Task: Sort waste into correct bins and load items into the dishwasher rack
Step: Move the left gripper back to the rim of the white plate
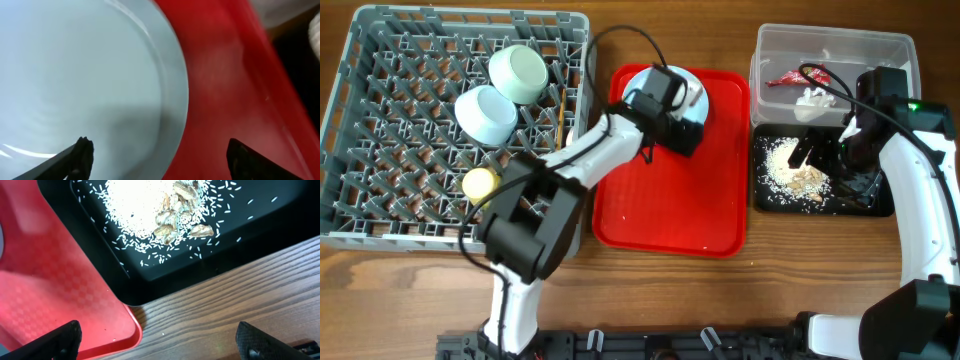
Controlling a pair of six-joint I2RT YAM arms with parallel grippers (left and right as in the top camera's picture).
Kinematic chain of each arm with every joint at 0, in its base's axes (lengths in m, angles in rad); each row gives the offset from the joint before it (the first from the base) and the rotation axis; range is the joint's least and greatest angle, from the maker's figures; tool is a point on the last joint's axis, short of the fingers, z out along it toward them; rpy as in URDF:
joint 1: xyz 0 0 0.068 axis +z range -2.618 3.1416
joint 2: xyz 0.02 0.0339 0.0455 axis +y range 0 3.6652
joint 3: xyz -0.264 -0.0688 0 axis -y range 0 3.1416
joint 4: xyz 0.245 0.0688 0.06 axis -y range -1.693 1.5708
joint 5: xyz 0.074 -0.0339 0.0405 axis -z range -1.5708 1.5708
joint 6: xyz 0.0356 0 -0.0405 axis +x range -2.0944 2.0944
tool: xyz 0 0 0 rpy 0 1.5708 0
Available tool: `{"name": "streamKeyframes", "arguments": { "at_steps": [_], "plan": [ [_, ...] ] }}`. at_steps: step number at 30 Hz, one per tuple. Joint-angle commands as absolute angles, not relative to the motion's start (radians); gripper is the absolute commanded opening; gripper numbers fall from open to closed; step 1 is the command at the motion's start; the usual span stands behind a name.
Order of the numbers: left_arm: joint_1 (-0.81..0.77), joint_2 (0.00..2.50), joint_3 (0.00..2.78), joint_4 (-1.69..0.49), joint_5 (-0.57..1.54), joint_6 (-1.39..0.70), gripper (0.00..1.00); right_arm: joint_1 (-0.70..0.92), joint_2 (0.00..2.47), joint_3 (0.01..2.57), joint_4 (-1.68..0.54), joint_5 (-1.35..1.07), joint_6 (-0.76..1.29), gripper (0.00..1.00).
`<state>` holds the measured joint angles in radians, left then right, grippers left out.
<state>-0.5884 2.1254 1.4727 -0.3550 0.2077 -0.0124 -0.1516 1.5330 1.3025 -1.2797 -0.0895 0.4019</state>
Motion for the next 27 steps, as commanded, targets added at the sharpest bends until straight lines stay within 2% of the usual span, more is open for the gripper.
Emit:
{"name": "streamKeyframes", "arguments": {
  "at_steps": [1,3,10,19,23,27],
  "plan": [
    [-0.609,2.171,1.472,-0.416,0.148,-0.004,0.77,-0.153,1.515,1.322,-1.280,-0.104,0.393,1.00],
    [-0.618,2.176,1.472,-0.458,0.101,-0.004,0.72,-0.153,1.515,1.322,-1.280,-0.104,0.393,1.00],
    [-0.646,2.177,1.472,-0.502,0.021,-0.004,0.44,-0.153,1.515,1.322,-1.277,-0.104,0.393,1.00],
    [-0.693,2.177,1.472,-0.499,-0.028,-0.004,0.28,-0.153,1.515,1.322,-1.277,-0.104,0.392,1.00],
    [-0.708,2.177,1.472,-0.498,-0.028,-0.004,0.11,-0.153,1.515,1.322,-1.277,-0.104,0.392,1.00],
    [-0.712,2.177,1.472,-0.499,-0.028,-0.004,0.04,-0.153,1.515,1.322,-1.277,-0.104,0.392,1.00]
  ]
}}
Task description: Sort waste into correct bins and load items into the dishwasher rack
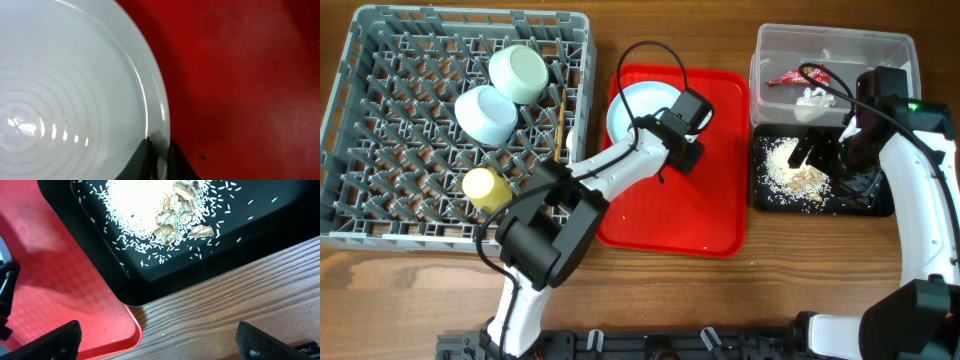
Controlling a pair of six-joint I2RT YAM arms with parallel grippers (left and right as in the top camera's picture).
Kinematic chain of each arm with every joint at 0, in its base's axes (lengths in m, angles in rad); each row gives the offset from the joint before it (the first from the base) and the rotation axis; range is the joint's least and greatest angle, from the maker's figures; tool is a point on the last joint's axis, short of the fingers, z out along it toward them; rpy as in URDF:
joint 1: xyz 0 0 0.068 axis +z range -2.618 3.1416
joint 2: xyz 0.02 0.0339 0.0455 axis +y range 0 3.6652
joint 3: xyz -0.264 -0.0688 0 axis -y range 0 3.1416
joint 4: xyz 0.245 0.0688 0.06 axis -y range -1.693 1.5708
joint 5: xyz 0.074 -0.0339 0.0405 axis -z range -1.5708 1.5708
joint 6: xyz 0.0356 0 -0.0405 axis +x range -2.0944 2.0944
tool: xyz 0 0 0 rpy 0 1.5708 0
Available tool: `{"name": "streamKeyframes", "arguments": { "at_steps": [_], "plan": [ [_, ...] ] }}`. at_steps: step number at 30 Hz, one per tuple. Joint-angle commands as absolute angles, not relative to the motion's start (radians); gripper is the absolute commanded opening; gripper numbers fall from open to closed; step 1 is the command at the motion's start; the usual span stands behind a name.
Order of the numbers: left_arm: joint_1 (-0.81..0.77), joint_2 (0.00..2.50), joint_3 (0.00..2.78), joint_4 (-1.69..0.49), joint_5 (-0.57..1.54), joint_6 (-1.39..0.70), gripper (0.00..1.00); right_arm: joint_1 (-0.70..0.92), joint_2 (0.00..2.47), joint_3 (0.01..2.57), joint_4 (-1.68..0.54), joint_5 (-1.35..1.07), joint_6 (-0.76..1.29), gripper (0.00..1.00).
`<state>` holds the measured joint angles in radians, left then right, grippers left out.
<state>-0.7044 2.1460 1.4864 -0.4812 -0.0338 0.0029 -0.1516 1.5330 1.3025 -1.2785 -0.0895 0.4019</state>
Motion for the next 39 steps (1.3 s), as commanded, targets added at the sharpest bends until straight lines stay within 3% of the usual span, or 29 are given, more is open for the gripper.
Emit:
{"name": "streamKeyframes", "arguments": {
  "at_steps": [1,12,34,39],
  "plan": [
    [-0.712,2.177,1.472,-0.499,-0.028,-0.004,0.04,-0.153,1.515,1.322,-1.277,-0.104,0.392,1.00],
    [-0.712,2.132,1.473,-0.498,-0.028,-0.004,0.04,-0.153,1.515,1.322,-1.277,-0.104,0.392,1.00],
    [-0.678,1.776,1.474,-0.496,-0.016,-0.037,0.04,-0.153,1.515,1.322,-1.280,-0.104,0.392,1.00],
    [-0.616,1.720,1.474,-0.487,0.094,-0.060,0.04,-0.153,1.515,1.322,-1.280,-0.104,0.392,1.00]
  ]
}}
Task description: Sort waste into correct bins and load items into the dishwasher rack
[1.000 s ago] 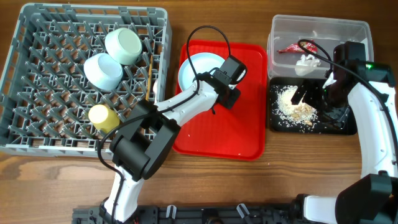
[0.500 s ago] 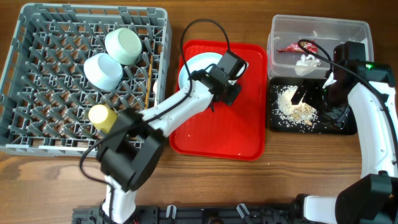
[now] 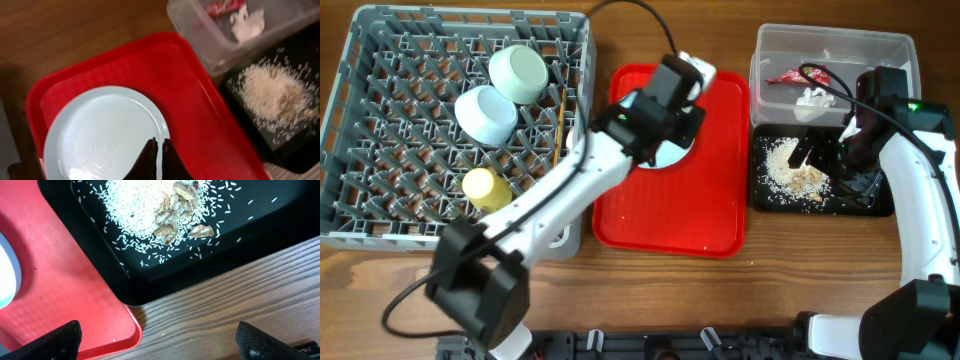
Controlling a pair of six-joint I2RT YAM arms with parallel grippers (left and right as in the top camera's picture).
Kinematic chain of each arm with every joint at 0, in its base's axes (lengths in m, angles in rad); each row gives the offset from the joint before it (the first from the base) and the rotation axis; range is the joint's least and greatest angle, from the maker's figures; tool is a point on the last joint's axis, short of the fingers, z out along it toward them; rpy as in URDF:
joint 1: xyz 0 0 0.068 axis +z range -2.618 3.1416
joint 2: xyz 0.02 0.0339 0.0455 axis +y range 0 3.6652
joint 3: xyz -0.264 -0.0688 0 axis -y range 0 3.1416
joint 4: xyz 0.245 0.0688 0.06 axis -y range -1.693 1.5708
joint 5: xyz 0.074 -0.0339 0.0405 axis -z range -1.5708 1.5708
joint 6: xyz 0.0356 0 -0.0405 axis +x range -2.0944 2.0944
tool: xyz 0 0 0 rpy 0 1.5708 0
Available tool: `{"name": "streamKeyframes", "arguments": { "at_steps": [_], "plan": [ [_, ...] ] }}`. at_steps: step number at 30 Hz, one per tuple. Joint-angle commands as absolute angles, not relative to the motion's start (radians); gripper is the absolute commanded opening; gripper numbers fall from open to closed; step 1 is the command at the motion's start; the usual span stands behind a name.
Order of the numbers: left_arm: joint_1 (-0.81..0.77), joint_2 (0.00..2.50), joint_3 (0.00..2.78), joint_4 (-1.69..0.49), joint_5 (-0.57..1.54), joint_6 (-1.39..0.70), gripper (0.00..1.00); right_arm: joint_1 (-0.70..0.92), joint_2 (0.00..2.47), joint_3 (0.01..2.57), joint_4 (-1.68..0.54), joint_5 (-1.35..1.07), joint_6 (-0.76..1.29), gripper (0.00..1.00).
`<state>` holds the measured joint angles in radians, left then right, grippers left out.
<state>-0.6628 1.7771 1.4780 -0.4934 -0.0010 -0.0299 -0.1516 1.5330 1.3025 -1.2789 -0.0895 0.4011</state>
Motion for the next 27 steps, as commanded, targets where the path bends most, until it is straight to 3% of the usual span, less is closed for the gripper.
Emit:
{"name": "streamKeyframes", "arguments": {
  "at_steps": [1,4,9,15,17,21,22,27],
  "plan": [
    [-0.609,1.720,1.473,-0.488,0.112,-0.060,0.04,-0.153,1.515,1.322,-1.280,-0.104,0.392,1.00],
    [-0.605,1.738,1.473,-0.492,0.115,-0.056,0.04,-0.153,1.515,1.322,-1.280,-0.104,0.393,1.00],
    [-0.625,1.803,1.472,-0.492,0.115,-0.056,0.15,-0.153,1.515,1.322,-1.281,-0.104,0.392,1.00],
    [-0.657,1.901,1.472,-0.499,0.114,-0.056,0.16,-0.153,1.515,1.322,-1.282,-0.104,0.392,1.00],
    [-0.665,1.933,1.472,-0.499,0.106,-0.056,0.24,-0.153,1.515,1.322,-1.282,-0.104,0.392,1.00],
    [-0.678,2.002,1.472,-0.500,0.068,-0.015,0.29,-0.153,1.515,1.322,-1.281,-0.104,0.392,1.00],
    [-0.682,2.016,1.472,-0.500,0.056,0.004,0.36,-0.153,1.515,1.322,-1.281,-0.104,0.392,1.00],
    [-0.704,2.083,1.472,-0.500,-0.032,0.101,0.36,-0.153,1.515,1.322,-1.280,-0.104,0.392,1.00]
  ]
}}
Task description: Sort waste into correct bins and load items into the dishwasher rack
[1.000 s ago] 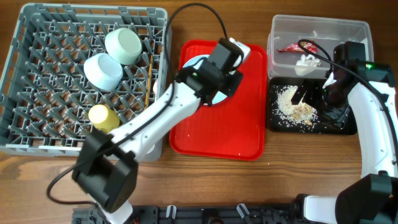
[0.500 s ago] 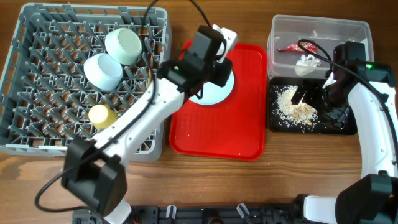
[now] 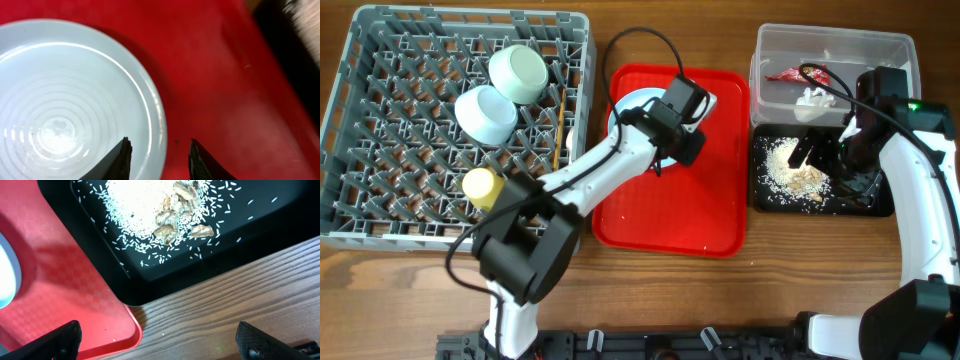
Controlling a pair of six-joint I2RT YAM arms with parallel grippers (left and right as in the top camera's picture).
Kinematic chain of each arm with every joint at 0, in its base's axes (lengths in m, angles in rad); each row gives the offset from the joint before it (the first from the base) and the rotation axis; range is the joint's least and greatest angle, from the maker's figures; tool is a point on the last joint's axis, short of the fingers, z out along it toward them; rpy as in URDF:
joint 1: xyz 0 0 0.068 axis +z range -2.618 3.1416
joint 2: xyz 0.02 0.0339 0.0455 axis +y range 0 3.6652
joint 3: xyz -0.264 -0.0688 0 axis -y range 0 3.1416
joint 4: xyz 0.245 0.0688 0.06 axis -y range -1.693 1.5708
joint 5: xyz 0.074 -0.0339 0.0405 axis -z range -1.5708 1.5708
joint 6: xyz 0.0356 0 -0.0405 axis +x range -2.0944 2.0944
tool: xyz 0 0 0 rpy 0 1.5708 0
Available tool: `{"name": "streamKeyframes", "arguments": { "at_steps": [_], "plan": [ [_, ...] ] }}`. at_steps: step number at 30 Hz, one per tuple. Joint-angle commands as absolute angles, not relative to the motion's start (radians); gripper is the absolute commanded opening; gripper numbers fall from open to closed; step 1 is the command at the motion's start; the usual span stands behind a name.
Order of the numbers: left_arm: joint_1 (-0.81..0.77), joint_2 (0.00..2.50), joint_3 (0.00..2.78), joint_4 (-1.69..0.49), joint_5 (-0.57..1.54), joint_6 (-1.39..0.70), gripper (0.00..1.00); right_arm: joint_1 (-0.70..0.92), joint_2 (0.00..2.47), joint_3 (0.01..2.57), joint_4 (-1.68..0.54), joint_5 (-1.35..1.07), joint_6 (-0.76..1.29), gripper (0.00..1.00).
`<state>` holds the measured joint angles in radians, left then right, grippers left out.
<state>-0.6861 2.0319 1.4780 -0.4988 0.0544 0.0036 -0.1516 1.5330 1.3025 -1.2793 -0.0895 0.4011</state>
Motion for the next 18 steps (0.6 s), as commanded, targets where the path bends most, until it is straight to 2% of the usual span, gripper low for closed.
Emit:
{"name": "streamKeyframes", "arguments": {
  "at_steps": [1,8,11,12,13,18],
  "plan": [
    [-0.709,2.098,1.472,-0.500,-0.062,0.118,0.36,-0.153,1.515,1.322,-1.280,-0.104,0.392,1.00],
    [-0.731,2.169,1.472,-0.506,-0.224,0.159,0.36,-0.153,1.515,1.322,-1.280,-0.104,0.392,1.00],
    [-0.732,2.187,1.472,-0.519,-0.234,0.159,0.26,-0.153,1.515,1.322,-1.279,-0.104,0.392,1.00],
    [-0.732,2.190,1.472,-0.527,-0.234,0.158,0.20,-0.153,1.515,1.322,-1.279,-0.104,0.392,1.00],
    [-0.733,2.193,1.472,-0.535,-0.234,0.158,0.06,-0.153,1.515,1.322,-1.279,-0.104,0.392,1.00],
    [-0.742,2.193,1.472,-0.543,-0.239,0.158,0.04,-0.153,1.515,1.322,-1.279,-0.104,0.392,1.00]
  ]
}}
